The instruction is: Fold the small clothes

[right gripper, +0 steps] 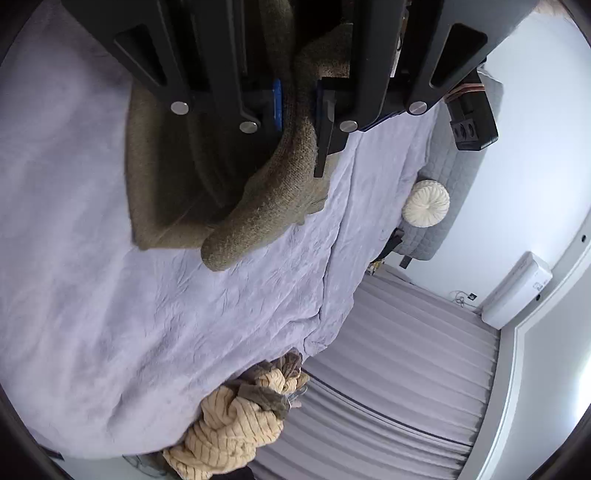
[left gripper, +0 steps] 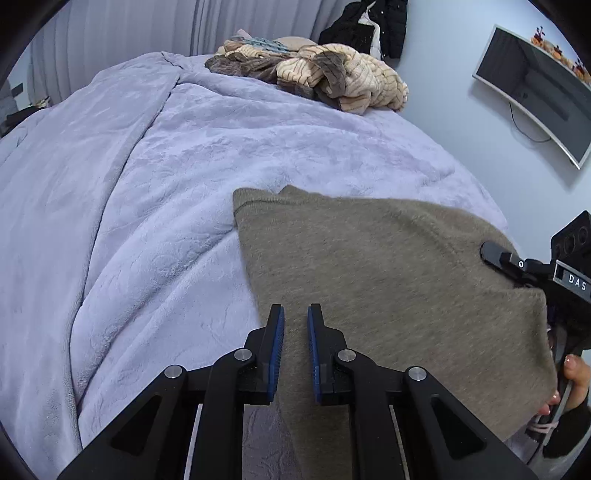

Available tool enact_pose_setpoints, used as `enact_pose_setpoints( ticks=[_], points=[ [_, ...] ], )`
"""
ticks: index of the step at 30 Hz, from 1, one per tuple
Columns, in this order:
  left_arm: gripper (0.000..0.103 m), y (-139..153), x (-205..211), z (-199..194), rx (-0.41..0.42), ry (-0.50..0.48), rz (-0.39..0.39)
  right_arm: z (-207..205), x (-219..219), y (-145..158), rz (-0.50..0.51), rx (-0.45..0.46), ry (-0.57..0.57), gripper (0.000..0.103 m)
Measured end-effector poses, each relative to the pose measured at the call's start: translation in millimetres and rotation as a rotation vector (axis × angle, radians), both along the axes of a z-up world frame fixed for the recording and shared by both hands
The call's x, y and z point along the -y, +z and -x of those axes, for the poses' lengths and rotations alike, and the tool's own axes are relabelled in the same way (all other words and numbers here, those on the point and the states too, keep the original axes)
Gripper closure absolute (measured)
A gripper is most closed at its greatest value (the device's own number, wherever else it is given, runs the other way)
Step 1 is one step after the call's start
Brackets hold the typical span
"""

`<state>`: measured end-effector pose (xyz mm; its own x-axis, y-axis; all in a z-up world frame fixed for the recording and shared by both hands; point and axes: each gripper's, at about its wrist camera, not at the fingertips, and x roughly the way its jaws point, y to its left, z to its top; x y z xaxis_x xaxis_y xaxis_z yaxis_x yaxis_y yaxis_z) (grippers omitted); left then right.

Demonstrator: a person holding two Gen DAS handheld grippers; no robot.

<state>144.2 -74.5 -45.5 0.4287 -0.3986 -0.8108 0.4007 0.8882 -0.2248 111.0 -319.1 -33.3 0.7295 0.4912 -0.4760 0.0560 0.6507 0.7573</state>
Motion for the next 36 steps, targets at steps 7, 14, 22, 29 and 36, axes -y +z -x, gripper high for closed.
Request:
enact_pose_setpoints(
  ticks=[7, 14, 22, 29, 36],
  points=[
    [0.042, -21.6, 0.5, 5.2, -0.034, 0.028, -0.026, 26.2, 42.4, -58.4, -0.033, -0.224, -0.101, 0.078],
    [0.042, -5.3, -19.7, 20.1, -0.057, -0.026, -0.008, 98.6, 34.6, -3.4, -0.048, -0.103, -0.071, 0.060],
    [0.018, -43.9, -16.9, 45.5, -0.392, -0.163, 0.150, 123.4, -7.2, -28.3, 0.032, -0.158, 0.069, 0.085],
    [0.065, -48.2, -3.6, 69.6, -0.298, -0.282, 0.040, 128.0, -28.2, -23.3, 0.085, -0.166, 0.094, 0.096],
    [0.060, -37.0, -16.4, 97.5, -0.189, -0.294, -0.011, 157.0, -17.1, -50.8, 0.196, -0.247, 0.009, 0.099]
  ],
)
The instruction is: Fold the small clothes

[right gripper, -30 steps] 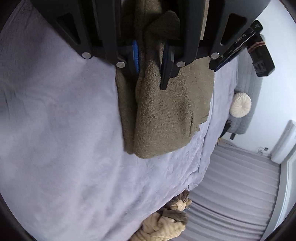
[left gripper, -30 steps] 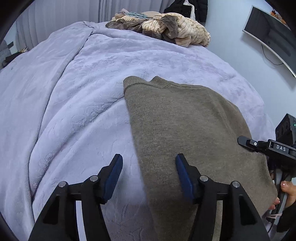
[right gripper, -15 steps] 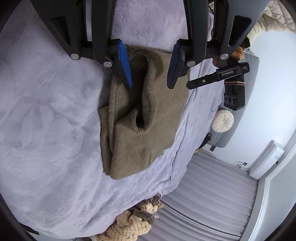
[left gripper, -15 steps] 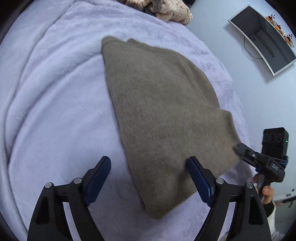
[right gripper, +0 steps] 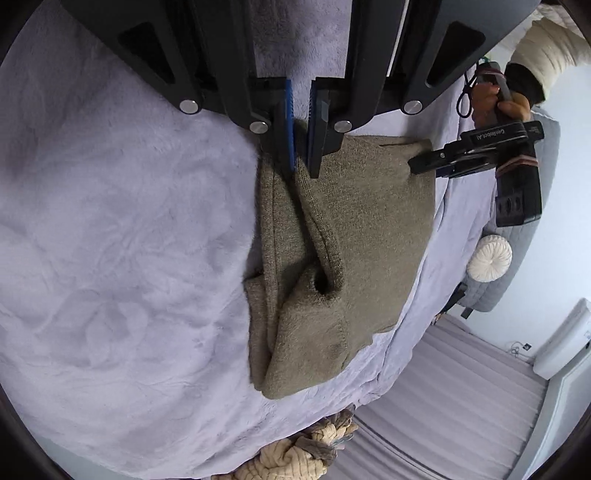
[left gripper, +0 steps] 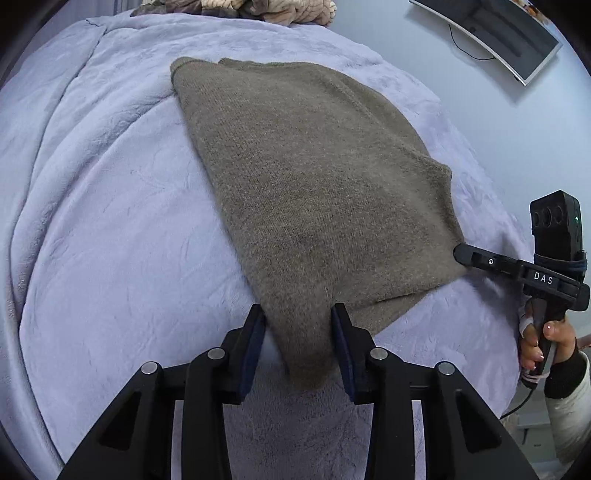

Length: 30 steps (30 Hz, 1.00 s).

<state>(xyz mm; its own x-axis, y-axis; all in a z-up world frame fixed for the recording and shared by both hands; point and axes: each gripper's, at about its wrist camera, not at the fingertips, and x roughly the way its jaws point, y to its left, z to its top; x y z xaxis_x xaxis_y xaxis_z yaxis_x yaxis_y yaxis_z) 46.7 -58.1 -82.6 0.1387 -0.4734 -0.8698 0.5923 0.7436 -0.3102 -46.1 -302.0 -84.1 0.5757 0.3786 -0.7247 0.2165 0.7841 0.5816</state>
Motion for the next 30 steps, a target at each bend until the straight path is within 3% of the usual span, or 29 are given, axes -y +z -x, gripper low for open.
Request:
enact_pose_setpoints(
  ticks=[1, 4, 9, 15, 18, 21, 22, 26, 30],
  points=[
    [0.055, 5.2, -4.8, 5.0, 0.028, 0.020, -0.012, 3.5, 1.4, 1.4, 0.002, -0.005, -0.011, 0.099],
    [0.055, 18.2, -19.8, 7.0, 0.075, 0.065, -0.016, 15.7, 7.9, 9.1, 0.007, -0.018, -0.064, 0.083],
    [0.055, 41.5, -18.5, -7.4, 0.168, 0.161, 0.004, 34.9, 15.5, 40.0, 0.031, 0.072, -0.160, 0.083],
    [0.055, 41.7, 17.8, -24.4, 0.189, 0.231, -0.041, -4.1, -9.5, 64.2, 0.077, 0.124, -0.094, 0.083],
    [0.055, 25.7, 29.4, -23.9, 0.183, 0.241, -0.106, -28.4, -23.1, 63.2, 0.103, 0.117, -0.057, 0.083],
    [0.034, 11.6, 29.4, -19.3, 0.151, 0.257, -0.113, -44.1, -30.6, 54.4, 0.145, 0.083, -0.026, 0.083],
    [0.034, 7.7, 27.9, -17.4, 0.147, 0.261, -0.115, -47.2, -28.9, 48.1, 0.148, 0.062, -0.027, 0.083],
    [0.034, 1.8, 25.0, -15.3, 0.120, 0.259, -0.096, -44.4, -9.9, 19.7, 0.107, 0.009, -0.069, 0.103],
    [0.034, 2.7, 24.1, -14.0, 0.124, 0.258, -0.104, -29.0, -3.7, 8.0, 0.035, 0.034, -0.079, 0.103]
  ],
)
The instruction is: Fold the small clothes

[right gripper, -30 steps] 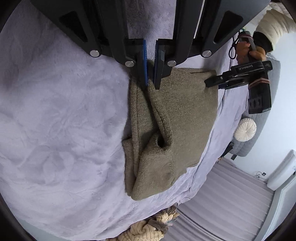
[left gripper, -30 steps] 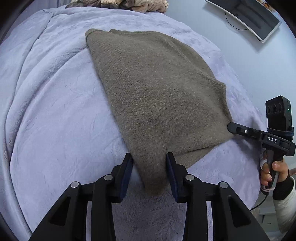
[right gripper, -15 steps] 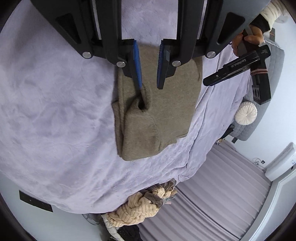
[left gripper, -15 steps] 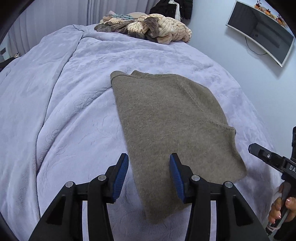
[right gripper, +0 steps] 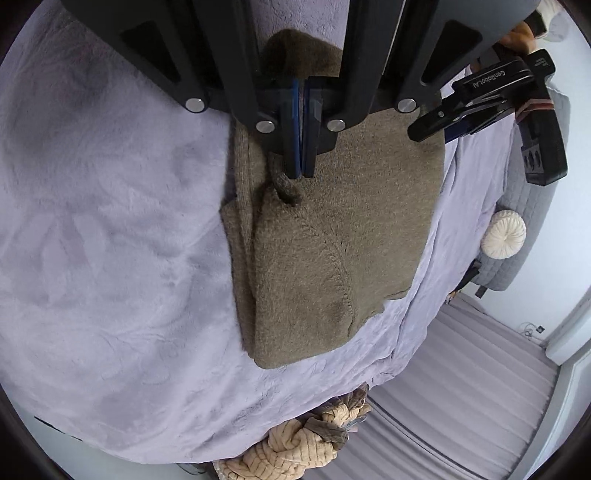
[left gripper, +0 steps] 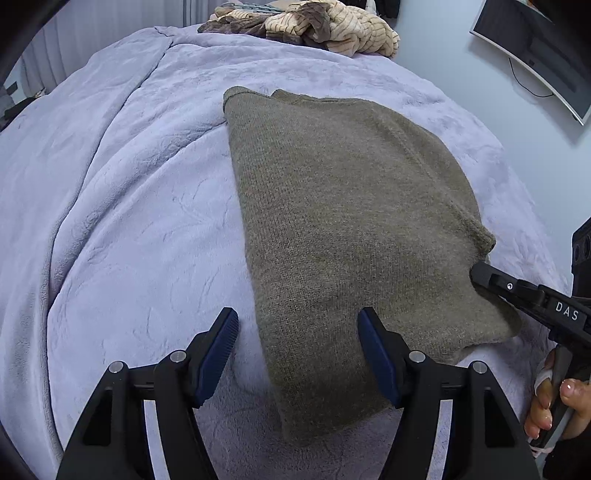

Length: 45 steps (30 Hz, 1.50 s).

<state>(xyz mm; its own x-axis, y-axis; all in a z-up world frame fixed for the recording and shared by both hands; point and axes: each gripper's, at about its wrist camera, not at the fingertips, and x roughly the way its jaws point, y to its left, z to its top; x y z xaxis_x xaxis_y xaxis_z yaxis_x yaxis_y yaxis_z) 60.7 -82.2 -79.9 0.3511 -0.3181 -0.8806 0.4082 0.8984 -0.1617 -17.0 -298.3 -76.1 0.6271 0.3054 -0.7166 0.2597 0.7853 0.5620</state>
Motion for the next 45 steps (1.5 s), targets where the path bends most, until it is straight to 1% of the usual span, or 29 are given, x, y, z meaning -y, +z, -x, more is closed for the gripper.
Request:
enact_pose_setpoints(
  ticks=[4, 6, 9, 11, 12, 13, 22, 24, 25, 27, 28, 29, 30, 31, 33, 35, 38, 40, 42, 43, 45],
  points=[
    [0.034, 2.8, 2.2, 4.4, 0.022, -0.004, -0.028, 7.9, -4.6, -0.5, -0.003, 0.003, 0.019, 0.103],
    [0.034, 3.6, 2.5, 4.7, 0.024, -0.001, -0.032, 10.0, -4.5, 2.1, -0.008, 0.005, 0.028, 0.100],
    [0.034, 3.5, 2.9, 4.8, 0.021, 0.004, -0.034, 15.6, -4.3, 3.8, -0.006, 0.014, 0.031, 0.100],
    [0.034, 3.4, 2.9, 5.5, 0.019, 0.005, -0.036, 20.1, -2.5, 1.2, -0.026, 0.027, 0.022, 0.100],
    [0.026, 3.1, 2.7, 5.2, 0.018, 0.006, -0.042, 20.8, -0.3, 0.0, -0.040, 0.030, 0.015, 0.100],
    [0.021, 2.8, 2.9, 5.1, 0.020, 0.008, -0.056, 22.0, 0.9, -0.7, -0.051, 0.032, 0.007, 0.100],
    [0.021, 2.4, 1.1, 3.5, 0.017, 0.004, -0.058, 19.2, 0.0, 5.6, -0.039, 0.017, 0.014, 0.099],
    [0.021, 3.6, 0.9, 2.5, 0.016, 0.000, -0.062, 19.7, -0.3, 10.3, -0.036, 0.017, 0.018, 0.097],
    [0.021, 4.8, 0.2, 1.6, 0.010, -0.002, -0.063, 20.4, -0.3, 13.3, -0.038, 0.020, 0.020, 0.094],
    [0.021, 9.1, -2.0, -0.7, 0.012, 0.001, -0.049, 21.7, 1.2, 22.5, -0.037, 0.037, 0.025, 0.081],
    [0.021, 13.4, -5.3, -2.4, 0.028, 0.004, -0.028, 22.1, 2.7, 27.5, -0.030, 0.046, 0.025, 0.063],
    [0.018, 17.0, -7.5, -4.1, 0.044, 0.008, -0.009, 21.5, 5.5, 33.2, -0.020, 0.054, 0.022, 0.041],
    [0.000, 21.7, -10.8, -7.0, 0.062, 0.014, 0.014, 20.1, 8.4, 37.3, -0.013, 0.060, 0.023, 0.034],
    [0.000, 28.1, -15.0, -10.3, 0.091, 0.027, 0.046, 18.3, 11.9, 40.7, -0.007, 0.066, 0.022, 0.032],
    [0.000, 35.1, -18.7, -18.9, 0.098, 0.032, 0.085, 12.3, 22.1, 42.8, -0.001, 0.057, 0.006, 0.032],
    [0.000, 36.9, -20.7, -30.7, 0.076, 0.041, 0.113, 4.8, 34.1, 38.5, -0.046, 0.045, -0.005, 0.032],
    [0.000, 29.1, -23.9, -51.7, 0.016, 0.068, 0.153, -8.4, 48.0, 25.3, -0.125, 0.014, -0.006, 0.032],
    [0.000, 19.3, -23.6, -66.7, -0.040, 0.073, 0.185, -18.5, 54.8, 16.9, -0.153, -0.011, -0.001, 0.032],
    [0.000, 7.4, -21.9, -79.5, -0.103, 0.079, 0.201, -29.3, 60.7, 7.9, -0.180, -0.041, 0.011, 0.032],
    [0.000, -0.9, -19.7, -86.7, -0.152, 0.061, 0.227, -35.0, 63.4, 3.4, -0.185, -0.058, 0.015, 0.032],
    [0.000, -12.4, -16.4, -93.3, -0.210, 0.045, 0.267, -45.7, 65.9, -3.7, -0.194, -0.087, 0.035, 0.032]
  ],
)
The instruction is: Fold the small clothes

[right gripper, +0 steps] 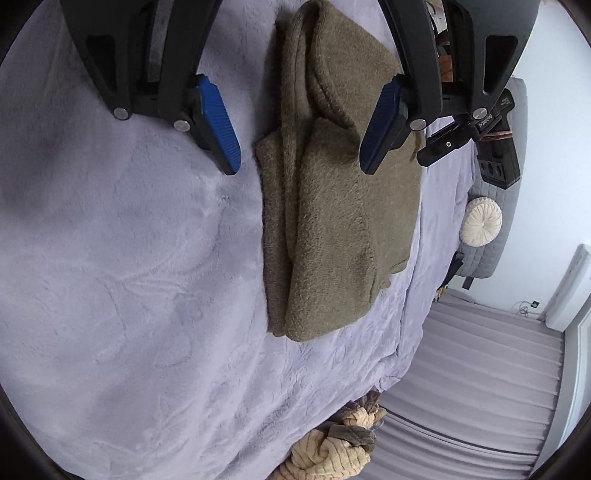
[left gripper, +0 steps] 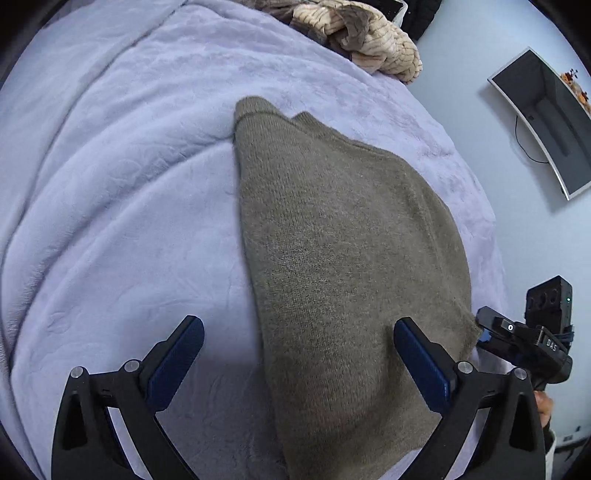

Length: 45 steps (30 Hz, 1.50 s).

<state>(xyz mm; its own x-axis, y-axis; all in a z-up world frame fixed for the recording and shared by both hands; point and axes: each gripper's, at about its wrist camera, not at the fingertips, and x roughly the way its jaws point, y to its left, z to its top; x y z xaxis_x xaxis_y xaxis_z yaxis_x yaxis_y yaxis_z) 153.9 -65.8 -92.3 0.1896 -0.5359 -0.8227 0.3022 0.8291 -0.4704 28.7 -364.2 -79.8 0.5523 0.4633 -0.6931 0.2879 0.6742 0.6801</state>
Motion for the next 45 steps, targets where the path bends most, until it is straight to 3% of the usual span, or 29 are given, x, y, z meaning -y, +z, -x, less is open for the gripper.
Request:
enact_pose_setpoints(
  ticks=[5, 11, 12, 13, 14, 16, 18, 21, 32, 39, 45],
  points=[
    [0.000, -17.0, 18.8, -11.8, -0.059, -0.040, 0.068, -31.1, -6.7, -11.4, -0.064, -0.013, 0.079, 0.031],
    [0.002, -14.8, 44.4, -12.1, -0.043, -0.107, 0.028, -57.6, -28.4, -26.3, -0.127, -0.014, 0.121, 0.033],
    [0.012, -12.2, 44.2, -10.4, -0.030, -0.110, 0.020, -58.1, -31.1, -25.1, -0.131, -0.005, 0.118, 0.039],
    [0.021, -9.2, 42.3, -9.1, -0.019, -0.109, 0.016, -56.1, -33.7, -23.8, -0.133, 0.004, 0.117, 0.063],
    [0.026, -5.6, 38.8, -8.2, -0.013, -0.106, 0.027, -53.2, -34.5, -22.9, -0.146, 0.011, 0.111, 0.070],
    [0.045, 1.1, 30.6, -8.3, -0.012, -0.093, 0.056, -46.0, -34.0, -19.2, -0.198, 0.040, 0.083, 0.071],
    [0.051, 10.0, 23.4, -7.7, -0.011, -0.083, 0.077, -40.6, -36.5, -11.3, -0.222, 0.064, 0.067, 0.071],
    [0.052, 27.7, 17.0, -0.4, 0.004, -0.088, 0.089, -34.8, -47.4, 5.5, -0.269, 0.101, 0.065, 0.071],
    [0.052, 100.9, -47.7, 54.9, 0.092, -0.069, 0.112, -0.2, -96.8, 72.1, -0.263, 0.161, 0.117, 0.071],
    [0.052, 113.0, -99.5, 93.2, 0.101, -0.016, 0.121, 22.1, -142.8, 88.7, -0.282, 0.173, 0.166, 0.071],
    [0.052, 103.0, -139.2, 119.7, 0.100, 0.016, 0.084, 30.2, -173.3, 76.0, -0.316, 0.160, 0.197, 0.071]
  ],
)
